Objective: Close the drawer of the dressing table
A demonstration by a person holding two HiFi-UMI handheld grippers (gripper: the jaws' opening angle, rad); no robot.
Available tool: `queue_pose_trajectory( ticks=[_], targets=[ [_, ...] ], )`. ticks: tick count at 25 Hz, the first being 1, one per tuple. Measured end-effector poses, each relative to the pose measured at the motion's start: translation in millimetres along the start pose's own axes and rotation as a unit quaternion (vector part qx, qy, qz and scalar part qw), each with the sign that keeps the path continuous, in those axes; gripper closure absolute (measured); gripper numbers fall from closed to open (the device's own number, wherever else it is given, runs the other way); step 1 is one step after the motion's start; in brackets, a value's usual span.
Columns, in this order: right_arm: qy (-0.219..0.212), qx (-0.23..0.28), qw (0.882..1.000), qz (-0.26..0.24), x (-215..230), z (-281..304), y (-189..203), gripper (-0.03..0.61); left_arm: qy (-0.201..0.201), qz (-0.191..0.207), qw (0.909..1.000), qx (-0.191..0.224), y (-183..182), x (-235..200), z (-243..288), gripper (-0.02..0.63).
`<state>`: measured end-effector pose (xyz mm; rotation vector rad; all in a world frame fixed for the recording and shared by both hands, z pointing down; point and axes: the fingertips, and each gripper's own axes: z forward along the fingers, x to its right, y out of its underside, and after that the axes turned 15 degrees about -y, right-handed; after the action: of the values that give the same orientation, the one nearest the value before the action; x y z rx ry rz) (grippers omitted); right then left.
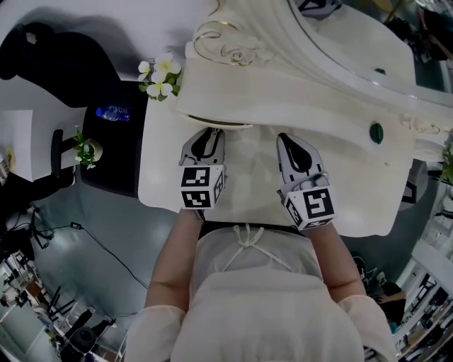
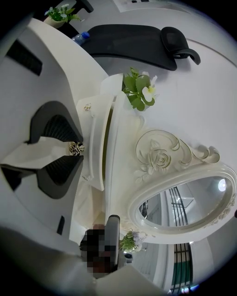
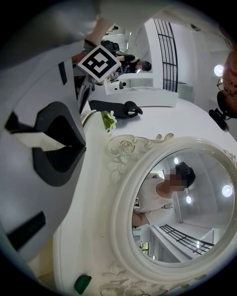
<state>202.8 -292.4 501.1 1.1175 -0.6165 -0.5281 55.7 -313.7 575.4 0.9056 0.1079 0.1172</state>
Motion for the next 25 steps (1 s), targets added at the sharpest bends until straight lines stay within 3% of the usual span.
queue_pose_trajectory(
  ticks=[25],
  targets=[
    [0.006, -0.005, 1.000, -0.017, 7, 4, -11, 0.572, 0.019, 0.006, 0.9998, 0.007, -17, 5, 23, 0.509]
  ],
)
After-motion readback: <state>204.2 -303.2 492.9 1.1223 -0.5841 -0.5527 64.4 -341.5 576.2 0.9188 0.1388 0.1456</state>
